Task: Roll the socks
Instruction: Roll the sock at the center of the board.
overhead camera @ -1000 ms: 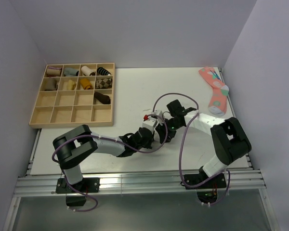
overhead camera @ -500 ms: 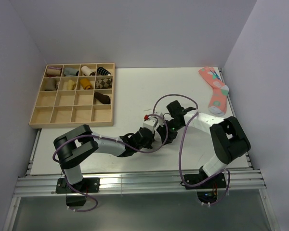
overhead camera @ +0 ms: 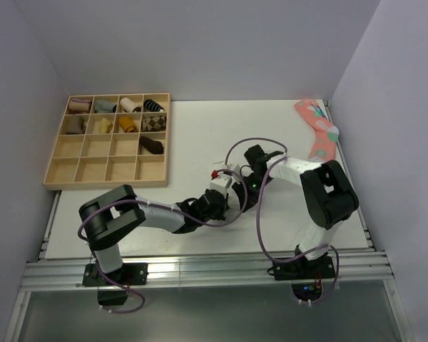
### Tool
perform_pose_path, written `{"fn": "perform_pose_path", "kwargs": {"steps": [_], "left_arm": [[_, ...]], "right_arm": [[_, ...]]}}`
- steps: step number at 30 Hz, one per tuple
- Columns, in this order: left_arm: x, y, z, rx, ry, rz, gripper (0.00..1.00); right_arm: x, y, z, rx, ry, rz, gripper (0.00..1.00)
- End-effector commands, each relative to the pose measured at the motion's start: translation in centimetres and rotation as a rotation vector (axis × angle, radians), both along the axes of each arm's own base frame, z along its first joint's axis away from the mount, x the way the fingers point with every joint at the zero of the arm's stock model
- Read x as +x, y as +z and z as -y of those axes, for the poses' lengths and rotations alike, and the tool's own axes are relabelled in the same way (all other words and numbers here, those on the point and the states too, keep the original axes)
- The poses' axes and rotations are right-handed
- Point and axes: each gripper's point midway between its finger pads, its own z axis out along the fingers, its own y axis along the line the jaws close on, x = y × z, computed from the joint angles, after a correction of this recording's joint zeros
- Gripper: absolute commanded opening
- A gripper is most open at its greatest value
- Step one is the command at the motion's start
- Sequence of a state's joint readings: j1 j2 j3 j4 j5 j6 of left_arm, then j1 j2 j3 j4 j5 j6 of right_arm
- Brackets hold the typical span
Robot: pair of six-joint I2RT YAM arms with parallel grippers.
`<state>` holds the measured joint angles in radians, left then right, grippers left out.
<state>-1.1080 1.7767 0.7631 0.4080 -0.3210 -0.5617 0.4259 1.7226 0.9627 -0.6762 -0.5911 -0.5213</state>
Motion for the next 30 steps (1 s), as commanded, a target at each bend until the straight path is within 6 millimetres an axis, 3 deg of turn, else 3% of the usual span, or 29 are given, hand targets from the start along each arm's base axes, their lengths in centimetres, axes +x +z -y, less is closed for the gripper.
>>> {"fn": "perform_pose_path", "kwargs": {"steps": [1,16,21,25,30], "left_arm": [[-0.7,-0.7,-1.2,0.01,0.016,-0.019,0.02],[-1.1,1.3,-1.9,-0.072,0.033,0.066,0.18],[-1.3,2.9,-2.4,-0.112,0.039,0.121,0.35],[-1.8,5.2,-2.1,-0.183,-0.01,0.196,0.41],[-2.4,5.3,-1.3,-0.169,-0.092,0.225,0.47]], "right_arm": [[1.5,-1.0,1.4,-0.082,-0.059,-0.011,0.13],[2.6,-1.5,2.7,-0.201,-0.141,-0.077,0.08],[2.3,-1.5,3.0,-0.235,-0.163,-0.11,0.07],[2.2,-1.6,3.2,-0.254,-0.175,-0.129,0.07],[2.2,-1.7,3.2,-0.274,-0.18,-0.162,0.07]]}}
